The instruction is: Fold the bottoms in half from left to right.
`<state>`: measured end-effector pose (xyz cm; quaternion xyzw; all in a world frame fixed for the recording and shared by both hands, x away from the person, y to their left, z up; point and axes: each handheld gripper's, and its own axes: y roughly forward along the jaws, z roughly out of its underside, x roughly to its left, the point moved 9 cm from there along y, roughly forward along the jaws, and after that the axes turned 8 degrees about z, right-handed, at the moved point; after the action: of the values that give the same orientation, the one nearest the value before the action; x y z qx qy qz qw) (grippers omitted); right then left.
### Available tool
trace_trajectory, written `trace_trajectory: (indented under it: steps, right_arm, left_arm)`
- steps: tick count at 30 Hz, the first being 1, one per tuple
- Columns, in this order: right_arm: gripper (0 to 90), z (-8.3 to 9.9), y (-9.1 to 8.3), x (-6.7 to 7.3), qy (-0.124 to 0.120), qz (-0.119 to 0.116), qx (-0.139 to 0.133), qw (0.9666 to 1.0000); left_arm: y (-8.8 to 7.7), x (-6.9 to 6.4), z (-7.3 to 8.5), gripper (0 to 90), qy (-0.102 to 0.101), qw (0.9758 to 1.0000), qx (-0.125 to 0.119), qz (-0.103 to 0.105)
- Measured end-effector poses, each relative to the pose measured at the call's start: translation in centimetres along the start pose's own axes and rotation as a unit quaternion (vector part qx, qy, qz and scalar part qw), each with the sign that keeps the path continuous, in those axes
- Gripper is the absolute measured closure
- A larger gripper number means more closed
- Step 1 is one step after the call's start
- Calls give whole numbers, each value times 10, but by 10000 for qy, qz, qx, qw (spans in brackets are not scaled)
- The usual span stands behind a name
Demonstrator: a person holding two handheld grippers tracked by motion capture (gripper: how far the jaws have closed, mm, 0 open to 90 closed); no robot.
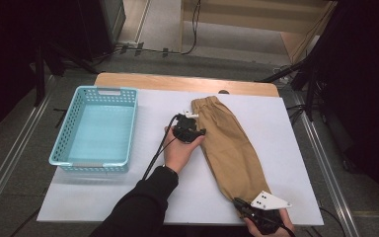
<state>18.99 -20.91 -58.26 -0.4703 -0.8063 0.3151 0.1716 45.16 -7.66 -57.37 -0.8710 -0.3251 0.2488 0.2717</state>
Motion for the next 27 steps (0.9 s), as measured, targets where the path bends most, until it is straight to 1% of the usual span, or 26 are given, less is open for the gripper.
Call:
trace_trajectory:
  steps: [1, 2, 3, 4, 8, 9, 11, 13, 14, 15, 16, 19, 20, 23, 27]
  right_arm:
    - [848, 0, 0, 0, 0, -12, -6, 10000]
    - [847, 0, 0, 1, 9, -24, -7, 10000]
    - [848, -1, 0, 3, 41, -100, -22, 9999]
    - [847, -2, -1, 5, 69, -144, -27, 9999]
    - [847, -5, 1, 14, 37, -253, -56, 9997]
    - [848, -5, 1, 16, 29, -241, -56, 9997]
    - [847, -7, 2, 21, 37, -302, -70, 9995]
    - [848, -10, 3, 26, 25, -310, -95, 9995]
    - [847, -11, 3, 28, 51, -342, -97, 9994]
    - [847, -12, 4, 31, 69, -358, -100, 9993]
    - [847, -14, 5, 34, 84, -374, -107, 9992]
    - [847, -17, 9, 41, 86, -411, -103, 9991]
    - [847, -19, 11, 46, 88, -424, -95, 9990]
    - [847, -25, 16, 57, 62, -455, -113, 9989]
    - [847, -34, 23, 77, 35, -592, -132, 9982]
  left_arm:
    - [0, 1, 0, 705, 15, 10000, 11, -24]
    - [1, 2, 0, 798, -11, 10000, 18, -67]
    - [1, 3, 0, 840, -15, 10000, 25, -83]
    - [1, 3, -1, 877, 22, 9999, 55, -96]
    - [1, 3, -2, 897, 121, 9998, 94, -141]
    - [1, 3, -2, 898, 141, 9998, 90, -129]
    - [0, 4, -2, 899, 125, 9998, 91, -95]
    - [-1, 6, -2, 900, 99, 9999, 79, -69]
    - [-3, 8, -2, 900, 144, 9998, 116, -66]
    - [-4, 9, -3, 900, 145, 9998, 82, -77]
    - [-5, 10, -2, 900, 182, 9998, 104, -69]
    - [-10, 16, -3, 900, 201, 9997, 90, -75]
    - [-11, 18, -3, 900, 230, 9996, 104, -99]
    - [-15, 23, -2, 900, 220, 9996, 88, -121]
    - [-23, 29, -3, 900, 277, 9995, 86, -140]
